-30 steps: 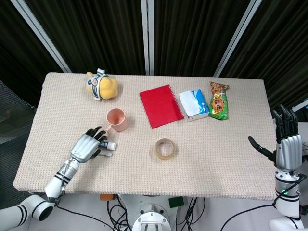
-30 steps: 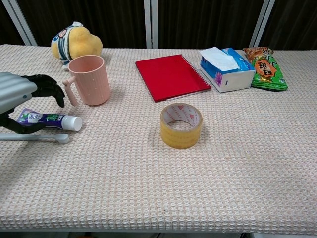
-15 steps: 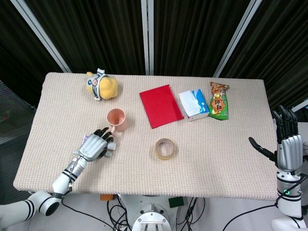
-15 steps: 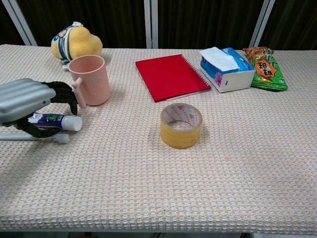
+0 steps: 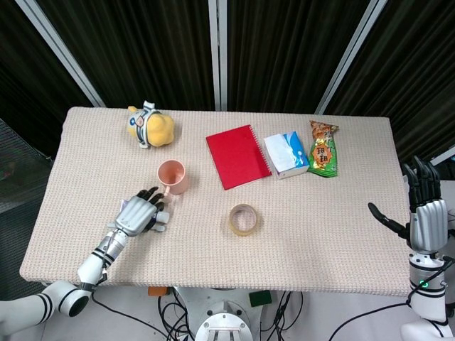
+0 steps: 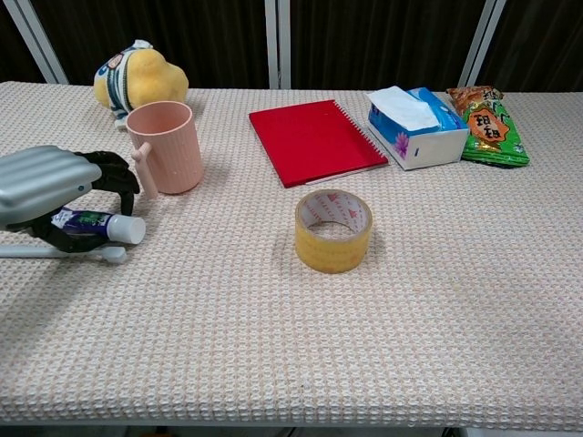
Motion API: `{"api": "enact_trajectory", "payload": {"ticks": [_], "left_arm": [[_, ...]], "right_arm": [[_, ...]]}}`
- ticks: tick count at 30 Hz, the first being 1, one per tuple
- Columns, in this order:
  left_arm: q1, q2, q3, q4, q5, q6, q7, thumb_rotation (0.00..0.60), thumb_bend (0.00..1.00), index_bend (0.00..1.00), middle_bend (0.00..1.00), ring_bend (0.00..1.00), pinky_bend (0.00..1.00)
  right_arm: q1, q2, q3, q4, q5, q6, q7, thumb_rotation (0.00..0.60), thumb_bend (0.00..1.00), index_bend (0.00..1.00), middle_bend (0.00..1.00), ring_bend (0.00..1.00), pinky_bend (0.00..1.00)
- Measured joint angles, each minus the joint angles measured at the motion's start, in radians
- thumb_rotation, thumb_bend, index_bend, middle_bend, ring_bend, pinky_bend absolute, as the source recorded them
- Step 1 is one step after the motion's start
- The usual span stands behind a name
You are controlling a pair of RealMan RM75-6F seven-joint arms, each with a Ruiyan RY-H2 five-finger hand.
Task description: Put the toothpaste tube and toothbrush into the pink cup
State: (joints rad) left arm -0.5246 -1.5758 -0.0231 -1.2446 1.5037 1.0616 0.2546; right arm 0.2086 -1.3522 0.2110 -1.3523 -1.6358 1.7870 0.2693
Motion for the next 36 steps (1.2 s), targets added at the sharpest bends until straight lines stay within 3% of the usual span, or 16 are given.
{"api": "enact_trajectory", "payload": {"ticks": [4, 11, 17, 28, 31, 36], "left_arm": [[0.006, 0.001, -0.002, 0.000, 0.001, 0.025, 0.000, 0.600, 0.31, 0.54, 0.47, 0.20, 0.29], [0.033, -0.001, -0.009, 0.035, 0.033, 0.148, -0.087, 0.600, 0.31, 0.58, 0.58, 0.29, 0.32], [0.073, 0.001, -0.034, 0.084, 0.030, 0.238, -0.324, 0.600, 0.31, 0.60, 0.60, 0.30, 0.33], [0.151, 0.060, -0.166, 0.125, -0.081, 0.333, -1.003, 0.600, 0.31, 0.61, 0.61, 0.30, 0.34], [0.164, 0.092, -0.230, 0.094, -0.112, 0.360, -1.108, 0.600, 0.31, 0.61, 0.61, 0.30, 0.34], [0.143, 0.134, -0.279, -0.012, -0.107, 0.373, -1.136, 0.600, 0.31, 0.61, 0.61, 0.30, 0.34]], "right_arm": [[-0.001, 0.000, -0.001, 0.000, 0.001, 0.000, 0.000, 0.600, 0.37, 0.00, 0.00, 0.00, 0.00], [-0.003, 0.001, -0.004, 0.001, 0.004, -0.002, 0.002, 0.600, 0.37, 0.00, 0.00, 0.00, 0.00], [-0.005, 0.003, -0.004, 0.004, 0.006, -0.002, 0.006, 0.600, 0.37, 0.00, 0.00, 0.00, 0.00], [-0.011, -0.006, -0.005, 0.023, 0.017, 0.000, 0.014, 0.600, 0.37, 0.00, 0.00, 0.00, 0.00], [-0.014, -0.005, -0.003, 0.026, 0.023, 0.003, 0.018, 0.600, 0.37, 0.00, 0.00, 0.00, 0.00], [-0.018, -0.005, 0.004, 0.028, 0.032, 0.007, 0.023, 0.600, 0.37, 0.00, 0.00, 0.00, 0.00]]}}
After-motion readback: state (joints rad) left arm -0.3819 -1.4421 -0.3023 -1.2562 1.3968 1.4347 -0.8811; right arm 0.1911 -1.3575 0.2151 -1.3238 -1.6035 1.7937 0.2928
